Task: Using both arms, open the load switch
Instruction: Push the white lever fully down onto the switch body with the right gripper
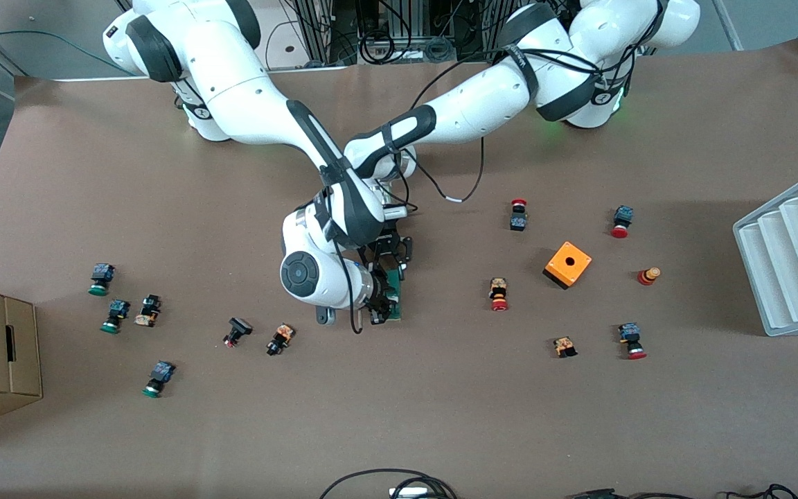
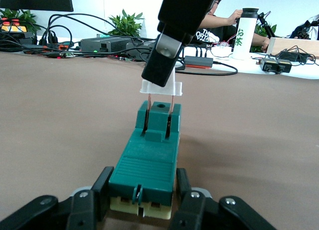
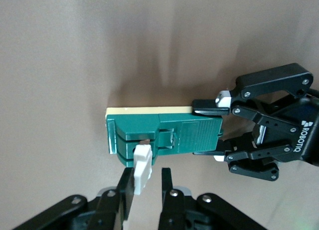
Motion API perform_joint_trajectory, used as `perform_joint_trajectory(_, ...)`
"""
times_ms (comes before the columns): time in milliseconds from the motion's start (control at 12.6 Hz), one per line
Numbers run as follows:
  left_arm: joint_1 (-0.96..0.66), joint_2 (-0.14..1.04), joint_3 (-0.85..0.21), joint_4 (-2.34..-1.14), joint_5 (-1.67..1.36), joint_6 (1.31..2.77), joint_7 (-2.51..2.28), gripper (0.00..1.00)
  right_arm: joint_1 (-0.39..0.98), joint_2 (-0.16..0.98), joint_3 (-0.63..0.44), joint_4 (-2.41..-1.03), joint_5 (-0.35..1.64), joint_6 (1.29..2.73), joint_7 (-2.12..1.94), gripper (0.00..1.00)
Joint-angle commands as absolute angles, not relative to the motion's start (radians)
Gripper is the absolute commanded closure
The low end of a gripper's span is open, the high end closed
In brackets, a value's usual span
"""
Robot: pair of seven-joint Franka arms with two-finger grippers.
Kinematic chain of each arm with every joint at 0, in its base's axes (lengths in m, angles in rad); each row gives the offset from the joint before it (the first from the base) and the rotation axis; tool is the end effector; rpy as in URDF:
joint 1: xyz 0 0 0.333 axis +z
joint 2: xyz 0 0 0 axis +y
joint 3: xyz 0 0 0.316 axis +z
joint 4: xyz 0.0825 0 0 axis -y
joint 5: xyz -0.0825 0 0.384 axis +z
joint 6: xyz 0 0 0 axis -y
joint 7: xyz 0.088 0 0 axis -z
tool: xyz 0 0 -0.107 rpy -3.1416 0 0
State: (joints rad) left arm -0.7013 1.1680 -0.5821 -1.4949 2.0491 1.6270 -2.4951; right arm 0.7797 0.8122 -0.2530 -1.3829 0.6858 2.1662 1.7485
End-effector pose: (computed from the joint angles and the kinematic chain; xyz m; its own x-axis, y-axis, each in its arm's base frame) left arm 0.3445 -0.5872 0.0539 0.2672 0.1169 0.9565 0.1809 -0.9811 0.0693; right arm 0.6026 0.4253 0.2396 0.0127 -0.9345 -0.3558 -0.9917 -0.0572 0.1150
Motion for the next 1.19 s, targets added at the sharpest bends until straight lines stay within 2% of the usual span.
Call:
perform_joint_trajectory(0,-0.693,1.169,-0.583,-1.514,2.048,1.643,-2.513,0.43,0.785,0.759,-0.242,-1.440,0.663,2.146,1.746,0.73)
perform_joint_trajectory(1111,-0.693,1.172,-0.581,-1.514,2.048,1.643,-2.513,0.43,0.785,0.715,-0.190,-1.565,0.578,2.232,1.730,0.74)
